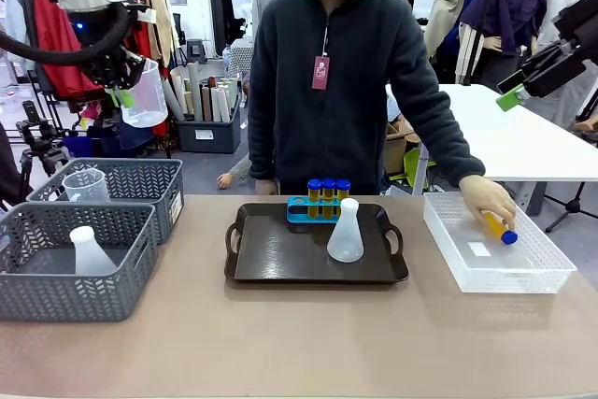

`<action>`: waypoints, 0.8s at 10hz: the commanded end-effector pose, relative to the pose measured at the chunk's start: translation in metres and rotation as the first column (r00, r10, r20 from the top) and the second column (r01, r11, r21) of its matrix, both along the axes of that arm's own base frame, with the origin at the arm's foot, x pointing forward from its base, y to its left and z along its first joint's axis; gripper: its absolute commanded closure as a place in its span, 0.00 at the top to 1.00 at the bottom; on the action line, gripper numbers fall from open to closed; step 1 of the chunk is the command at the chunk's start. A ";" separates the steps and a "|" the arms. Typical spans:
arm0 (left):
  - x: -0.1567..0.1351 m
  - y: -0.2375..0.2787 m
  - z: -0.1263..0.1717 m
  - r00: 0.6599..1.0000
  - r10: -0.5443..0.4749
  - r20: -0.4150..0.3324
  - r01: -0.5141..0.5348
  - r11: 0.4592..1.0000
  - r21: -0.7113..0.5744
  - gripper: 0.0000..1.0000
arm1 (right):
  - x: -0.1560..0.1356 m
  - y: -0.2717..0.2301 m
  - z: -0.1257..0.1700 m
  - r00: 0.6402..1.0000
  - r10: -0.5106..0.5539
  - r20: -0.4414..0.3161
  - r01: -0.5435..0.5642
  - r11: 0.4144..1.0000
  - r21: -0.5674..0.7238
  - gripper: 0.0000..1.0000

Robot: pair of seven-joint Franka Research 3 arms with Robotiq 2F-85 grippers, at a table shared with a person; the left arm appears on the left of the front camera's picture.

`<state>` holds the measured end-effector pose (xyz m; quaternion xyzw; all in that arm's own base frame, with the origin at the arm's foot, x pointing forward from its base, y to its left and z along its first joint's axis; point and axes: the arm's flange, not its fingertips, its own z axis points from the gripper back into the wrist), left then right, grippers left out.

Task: Prepare the laboratory tools.
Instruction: Pick up one Large Measuring Cup and place it on the Handle tray.

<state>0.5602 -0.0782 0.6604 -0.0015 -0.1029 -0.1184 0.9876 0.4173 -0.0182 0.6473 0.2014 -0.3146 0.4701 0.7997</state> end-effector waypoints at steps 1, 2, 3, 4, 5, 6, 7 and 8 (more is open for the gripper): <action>-0.001 0.000 0.001 1.000 0.001 -0.001 -0.001 1.000 0.000 0.00 | 0.001 0.001 0.001 1.000 0.006 0.005 -0.006 1.000 0.017 1.00; -0.001 0.000 0.001 1.000 0.001 -0.001 -0.001 1.000 0.000 0.00 | 0.001 0.001 0.001 1.000 0.006 0.005 -0.006 1.000 0.017 1.00; -0.001 0.000 0.001 1.000 0.001 -0.001 -0.001 1.000 0.000 0.00 | 0.001 0.001 0.001 1.000 0.006 0.005 -0.006 1.000 0.017 1.00; -0.001 0.000 0.001 1.000 0.001 -0.001 -0.001 1.000 0.000 0.00 | 0.001 0.001 0.001 1.000 0.006 0.005 -0.006 1.000 0.017 1.00; 0.000 -0.001 -0.001 1.000 -0.001 -0.002 0.001 1.000 0.001 0.00 | 0.001 0.001 0.001 1.000 0.006 0.005 -0.006 1.000 0.017 1.00; -0.002 -0.003 0.003 0.998 -0.051 0.022 0.051 0.998 0.031 0.00 | 0.001 0.001 0.001 1.000 0.006 0.005 -0.006 1.000 0.017 1.00; -0.004 -0.016 0.013 0.995 -0.091 0.044 0.087 0.993 0.084 0.00 | 0.001 0.001 0.001 1.000 0.006 0.005 -0.006 1.000 0.017 1.00; -0.004 -0.034 0.022 0.988 -0.147 0.048 0.141 0.983 0.116 0.00 | 0.001 0.001 0.001 1.000 0.006 0.005 -0.006 1.000 0.017 1.00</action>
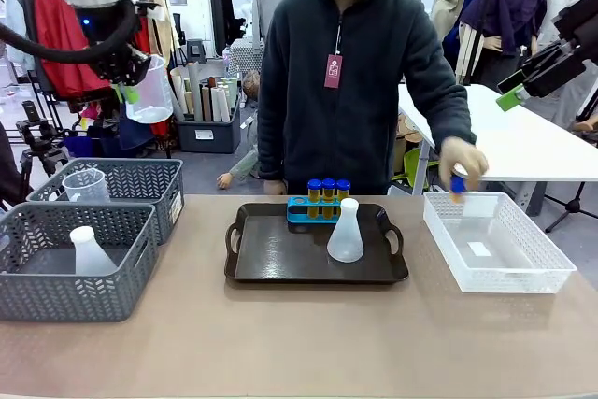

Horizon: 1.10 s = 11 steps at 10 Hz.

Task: Prepare the laboratory tools.
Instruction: Pick up one Large Measuring Cup and place it on the Handle tray.

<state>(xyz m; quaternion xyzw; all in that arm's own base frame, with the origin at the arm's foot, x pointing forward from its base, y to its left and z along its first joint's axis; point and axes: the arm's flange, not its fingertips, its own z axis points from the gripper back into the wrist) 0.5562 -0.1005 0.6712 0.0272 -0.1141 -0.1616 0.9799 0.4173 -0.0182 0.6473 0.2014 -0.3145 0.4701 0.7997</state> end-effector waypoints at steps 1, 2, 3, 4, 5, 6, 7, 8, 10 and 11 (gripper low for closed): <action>-0.001 -0.030 0.015 0.992 -0.124 0.025 0.122 0.990 0.066 0.00 | 0.001 0.001 0.001 1.000 0.006 0.005 -0.006 1.000 0.017 1.00; -0.001 -0.046 0.018 0.983 -0.180 0.032 0.177 0.981 0.079 0.00 | 0.001 0.001 0.001 1.000 0.006 0.005 -0.006 1.000 0.017 1.00; -0.002 -0.062 0.020 0.970 -0.243 0.027 0.240 0.967 0.085 0.00 | 0.001 0.001 0.001 1.000 0.006 0.005 -0.006 1.000 0.017 1.00; -0.004 -0.080 0.018 0.956 -0.291 0.027 0.288 0.954 0.084 0.00 | 0.001 0.001 0.001 1.000 0.006 0.005 -0.006 1.000 0.017 1.00; -0.003 -0.097 0.012 0.935 -0.355 0.014 0.352 0.932 0.084 0.00 | 0.001 0.001 0.001 1.000 0.006 0.005 -0.006 1.000 0.017 1.00; -0.001 -0.110 0.005 0.917 -0.398 0.005 0.396 0.914 0.094 0.00 | 0.001 0.001 0.001 1.000 0.006 0.005 -0.006 1.000 0.017 1.00; 0.000 -0.120 0.000 0.906 -0.424 -0.001 0.422 0.902 0.093 0.00 | 0.001 0.001 0.001 1.000 0.006 0.005 -0.006 1.000 0.017 1.00; 0.002 -0.130 -0.006 0.893 -0.449 -0.011 0.448 0.889 0.092 0.00 | 0.001 0.001 0.001 1.000 0.006 0.005 -0.006 1.000 0.017 1.00; 0.004 -0.131 0.001 0.902 -0.431 0.016 0.426 0.897 0.117 0.00 | 0.001 0.001 0.001 1.000 0.006 0.005 -0.006 1.000 0.017 1.00; -0.002 -0.137 -0.018 0.900 -0.435 -0.017 0.435 0.896 0.087 0.00 | 0.001 0.001 0.001 1.000 0.006 0.005 -0.006 1.000 0.017 1.00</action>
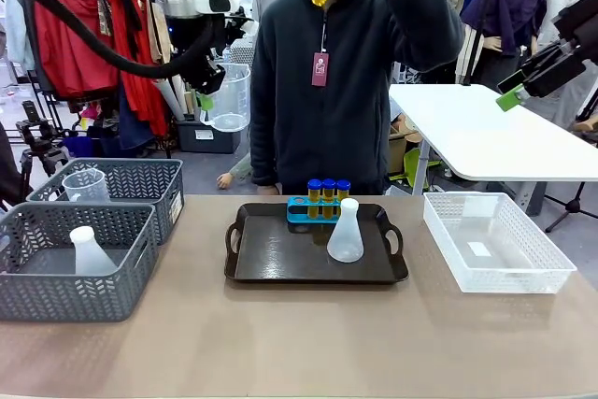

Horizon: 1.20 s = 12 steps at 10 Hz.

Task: Prepare the laboratory tools.
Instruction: Pick up one Large Measuring Cup and place it on the Handle tray.

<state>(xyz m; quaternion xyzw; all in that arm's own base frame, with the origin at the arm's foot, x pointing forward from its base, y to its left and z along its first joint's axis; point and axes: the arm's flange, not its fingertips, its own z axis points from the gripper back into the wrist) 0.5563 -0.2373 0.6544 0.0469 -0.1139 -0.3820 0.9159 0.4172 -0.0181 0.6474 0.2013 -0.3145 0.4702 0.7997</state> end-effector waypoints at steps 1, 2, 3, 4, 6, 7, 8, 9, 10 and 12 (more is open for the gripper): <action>-0.002 0.000 -0.001 1.000 0.001 -0.006 -0.001 1.000 -0.002 0.00 | 0.001 0.001 0.001 1.000 0.006 0.005 -0.006 1.000 0.017 1.00; -0.002 0.000 -0.001 1.000 0.001 -0.006 -0.001 1.000 -0.002 0.00 | 0.001 0.001 0.001 1.000 0.006 0.005 -0.006 1.000 0.017 1.00; -0.002 0.000 -0.001 1.000 0.001 -0.006 -0.001 1.000 -0.002 0.00 | 0.001 0.001 0.001 1.000 0.006 0.005 -0.006 1.000 0.017 1.00; 0.001 0.000 -0.004 1.000 0.000 -0.007 0.000 1.000 0.002 0.00 | 0.001 0.001 0.001 1.000 0.006 0.005 -0.006 1.000 0.017 1.00; 0.004 -0.009 -0.008 0.992 -0.125 -0.006 0.124 0.992 -0.027 0.00 | 0.001 0.001 0.001 1.000 0.006 0.005 -0.006 1.000 0.017 1.00; 0.007 -0.018 -0.017 0.988 -0.155 -0.020 0.154 0.987 -0.038 0.00 | 0.001 0.001 0.001 1.000 0.006 0.005 -0.006 1.000 0.017 1.00; 0.011 -0.029 -0.031 0.982 -0.186 -0.042 0.184 0.982 -0.046 0.00 | 0.001 0.001 0.001 1.000 0.006 0.005 -0.006 1.000 0.017 1.00; 0.014 -0.035 -0.040 0.977 -0.203 -0.058 0.200 0.978 -0.054 0.00 | 0.001 0.001 0.001 1.000 0.006 0.005 -0.006 1.000 0.017 1.00; 0.015 -0.040 -0.048 0.972 -0.224 -0.071 0.220 0.974 -0.061 0.00 | 0.001 0.001 0.001 1.000 0.006 0.005 -0.006 1.000 0.017 1.00; 0.016 -0.057 -0.074 0.960 -0.262 -0.101 0.256 0.965 -0.061 0.00 | 0.001 0.001 0.001 1.000 0.006 0.005 -0.006 1.000 0.017 1.00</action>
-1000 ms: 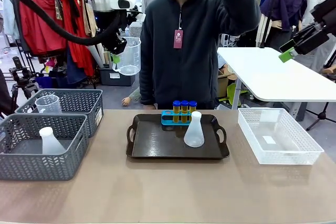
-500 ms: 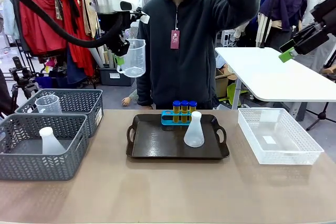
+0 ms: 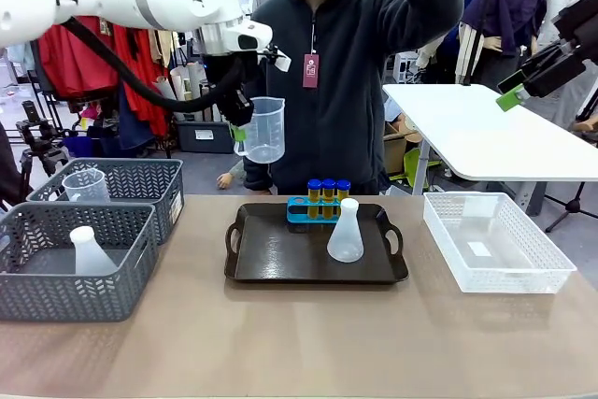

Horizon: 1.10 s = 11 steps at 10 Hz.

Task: Prepare the laboratory tools.
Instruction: Pick up one Large Measuring Cup and place it on the Handle tray.

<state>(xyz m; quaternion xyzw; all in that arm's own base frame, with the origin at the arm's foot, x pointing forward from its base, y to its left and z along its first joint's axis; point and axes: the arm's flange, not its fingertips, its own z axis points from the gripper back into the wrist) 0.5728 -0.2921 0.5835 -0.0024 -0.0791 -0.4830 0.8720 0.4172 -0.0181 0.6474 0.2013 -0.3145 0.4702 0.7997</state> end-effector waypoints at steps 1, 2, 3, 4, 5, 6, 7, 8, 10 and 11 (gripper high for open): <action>0.002 -0.005 -0.014 0.998 -0.048 -0.031 0.048 0.999 -0.011 0.00 | 0.001 0.001 0.001 1.000 0.006 0.005 -0.006 1.000 0.017 1.00; 0.001 -0.009 -0.023 0.996 -0.065 -0.056 0.064 0.998 -0.021 0.00 | 0.001 0.001 0.001 1.000 0.006 0.005 -0.006 1.000 0.017 1.00; -0.001 -0.013 -0.033 0.995 -0.066 -0.078 0.065 0.998 -0.023 0.00 | 0.001 0.001 0.001 1.000 0.006 0.005 -0.006 1.000 0.017 1.00; -0.004 -0.018 -0.044 0.992 -0.077 -0.103 0.074 0.997 -0.033 0.00 | 0.001 0.001 0.001 1.000 0.006 0.005 -0.006 1.000 0.017 1.00; -0.005 -0.020 -0.055 0.988 -0.089 -0.123 0.086 0.996 -0.032 0.00 | 0.001 0.001 0.001 1.000 0.006 0.005 -0.006 1.000 0.017 1.00; -0.008 -0.022 -0.066 0.985 -0.097 -0.145 0.094 0.995 -0.027 0.00 | 0.001 0.001 0.001 1.000 0.006 0.005 -0.006 1.000 0.017 1.00; -0.012 -0.026 -0.078 0.981 -0.101 -0.167 0.098 0.995 -0.030 0.00 | 0.001 0.001 0.001 1.000 0.006 0.005 -0.006 1.000 0.017 1.00; -0.015 -0.030 -0.091 0.975 -0.106 -0.195 0.101 0.994 -0.033 0.00 | 0.001 0.001 0.001 1.000 0.006 0.005 -0.006 1.000 0.017 1.00; -0.017 -0.027 -0.096 0.972 -0.104 -0.211 0.098 0.994 -0.039 0.00 | 0.001 0.001 0.001 1.000 0.006 0.005 -0.006 1.000 0.017 1.00; -0.017 -0.028 -0.096 0.973 -0.101 -0.210 0.095 0.995 -0.039 0.00 | 0.001 0.001 0.001 1.000 0.006 0.005 -0.006 1.000 0.017 1.00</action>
